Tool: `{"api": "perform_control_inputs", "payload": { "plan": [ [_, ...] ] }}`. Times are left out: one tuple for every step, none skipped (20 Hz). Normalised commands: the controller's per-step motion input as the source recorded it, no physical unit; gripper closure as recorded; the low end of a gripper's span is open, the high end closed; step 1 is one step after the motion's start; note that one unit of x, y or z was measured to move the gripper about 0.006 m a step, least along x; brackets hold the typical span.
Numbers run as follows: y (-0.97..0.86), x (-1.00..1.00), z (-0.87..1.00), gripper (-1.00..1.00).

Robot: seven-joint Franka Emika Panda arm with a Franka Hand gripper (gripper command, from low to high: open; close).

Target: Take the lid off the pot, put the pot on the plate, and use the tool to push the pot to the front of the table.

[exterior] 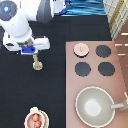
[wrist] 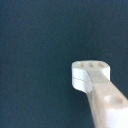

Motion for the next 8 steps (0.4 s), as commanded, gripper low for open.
{"api": "perform_control_inputs", "payload": {
  "plan": [
    [0.31,0.00,0.76,-1.00],
    [0.26,0.00,0.59,-1.00],
    [0.19,0.00,0.49,-1.00],
    [0.19,0.08,0.37,-1.00],
    [0.12,0.10,0.23,-1.00],
    [0.13,0.21,0.08,-1.00],
    [0.23,0.31,-0.04,-1.00],
    [0.15,0.07,-0.09,-1.00]
  ]
}}
